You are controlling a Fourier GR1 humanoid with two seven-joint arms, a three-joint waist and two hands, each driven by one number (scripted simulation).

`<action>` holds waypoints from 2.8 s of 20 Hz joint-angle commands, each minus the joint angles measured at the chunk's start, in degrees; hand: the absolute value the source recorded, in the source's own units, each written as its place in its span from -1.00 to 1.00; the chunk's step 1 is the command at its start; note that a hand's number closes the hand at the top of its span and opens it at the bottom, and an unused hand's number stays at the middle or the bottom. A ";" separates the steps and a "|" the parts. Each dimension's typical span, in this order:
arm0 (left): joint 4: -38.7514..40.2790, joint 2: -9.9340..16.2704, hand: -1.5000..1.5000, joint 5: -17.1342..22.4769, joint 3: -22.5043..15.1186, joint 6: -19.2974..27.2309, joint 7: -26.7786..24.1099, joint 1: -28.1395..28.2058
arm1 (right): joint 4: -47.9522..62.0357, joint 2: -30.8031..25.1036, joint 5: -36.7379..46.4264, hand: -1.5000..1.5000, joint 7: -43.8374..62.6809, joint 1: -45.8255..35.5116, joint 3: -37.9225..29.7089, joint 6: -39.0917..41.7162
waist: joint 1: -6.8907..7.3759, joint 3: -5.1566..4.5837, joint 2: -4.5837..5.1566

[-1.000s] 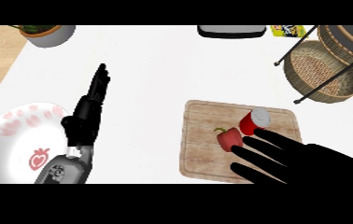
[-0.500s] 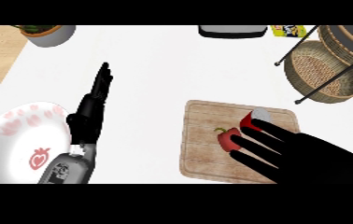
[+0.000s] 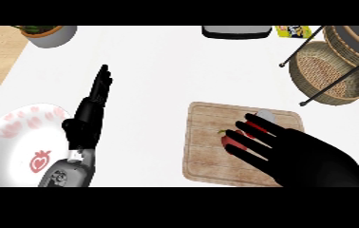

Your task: Pick the bell pepper from the cutting board and place it in the tiered basket

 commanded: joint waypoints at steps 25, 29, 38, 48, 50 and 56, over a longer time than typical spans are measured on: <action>-0.94 -4.27 0.00 -5.53 3.61 -3.51 0.98 1.43 | 18.94 12.89 15.74 -1.00 -12.99 1.57 -2.35 -5.75 | -0.04 -0.01 0.00; -6.40 -3.16 0.00 -5.39 3.30 -5.23 5.64 2.48 | 19.72 14.87 15.19 -1.00 -12.03 -1.42 -3.82 -1.41 | 0.16 -0.01 -0.02; 4.06 -6.28 0.00 -5.19 6.81 -5.02 -0.39 -3.43 | 22.78 19.86 21.96 -1.00 -10.20 -0.22 -0.26 -3.00 | -0.18 -0.02 0.03; 4.25 -6.96 0.00 -6.05 7.13 -6.13 -2.01 -1.72 | 30.15 24.95 25.41 -1.00 -11.36 0.15 0.08 -8.53 | -0.08 -0.01 0.04; 1.94 -7.49 0.00 -7.85 5.69 -5.46 -1.95 0.03 | 31.35 25.39 25.62 -1.00 -11.93 -1.21 -1.77 -7.19 | -0.04 -0.01 0.00; 1.05 -6.40 0.00 -7.41 7.82 -6.62 2.61 -3.38 | 28.36 24.25 24.96 -1.00 -14.19 3.22 -3.05 -7.90 | -0.23 -0.01 -0.01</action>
